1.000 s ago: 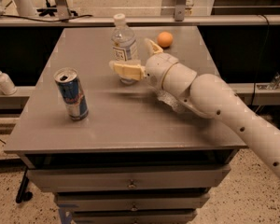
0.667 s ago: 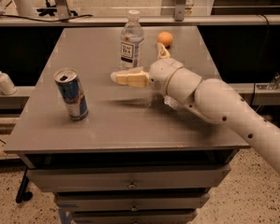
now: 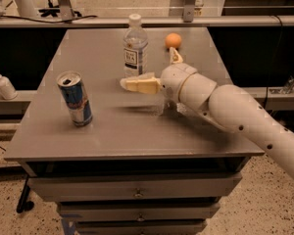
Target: Place blue plastic bottle upright
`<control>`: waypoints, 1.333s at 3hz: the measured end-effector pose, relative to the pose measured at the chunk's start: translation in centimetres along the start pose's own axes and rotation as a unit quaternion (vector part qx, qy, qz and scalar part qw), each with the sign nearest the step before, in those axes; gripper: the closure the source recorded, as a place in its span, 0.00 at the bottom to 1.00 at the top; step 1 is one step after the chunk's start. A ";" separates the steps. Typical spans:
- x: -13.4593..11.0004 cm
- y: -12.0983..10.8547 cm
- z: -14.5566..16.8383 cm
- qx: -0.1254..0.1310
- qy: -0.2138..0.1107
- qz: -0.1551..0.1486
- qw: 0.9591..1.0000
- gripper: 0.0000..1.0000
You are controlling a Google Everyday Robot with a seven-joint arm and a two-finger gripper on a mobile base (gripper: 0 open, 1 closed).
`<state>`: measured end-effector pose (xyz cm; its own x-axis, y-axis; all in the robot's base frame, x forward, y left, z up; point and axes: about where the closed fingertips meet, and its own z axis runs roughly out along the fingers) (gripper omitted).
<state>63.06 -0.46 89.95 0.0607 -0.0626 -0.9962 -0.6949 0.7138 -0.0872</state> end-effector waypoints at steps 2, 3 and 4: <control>-0.4 -0.6 -1.9 0.012 0.013 -0.010 1.000 0.00; -1.3 -1.2 -4.3 0.024 0.023 -0.020 0.999 0.00; -2.6 -2.1 -7.7 0.041 0.031 -0.023 0.998 0.00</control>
Offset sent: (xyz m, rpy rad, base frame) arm -0.0172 -0.0380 0.0096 -0.0556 0.0038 -0.0564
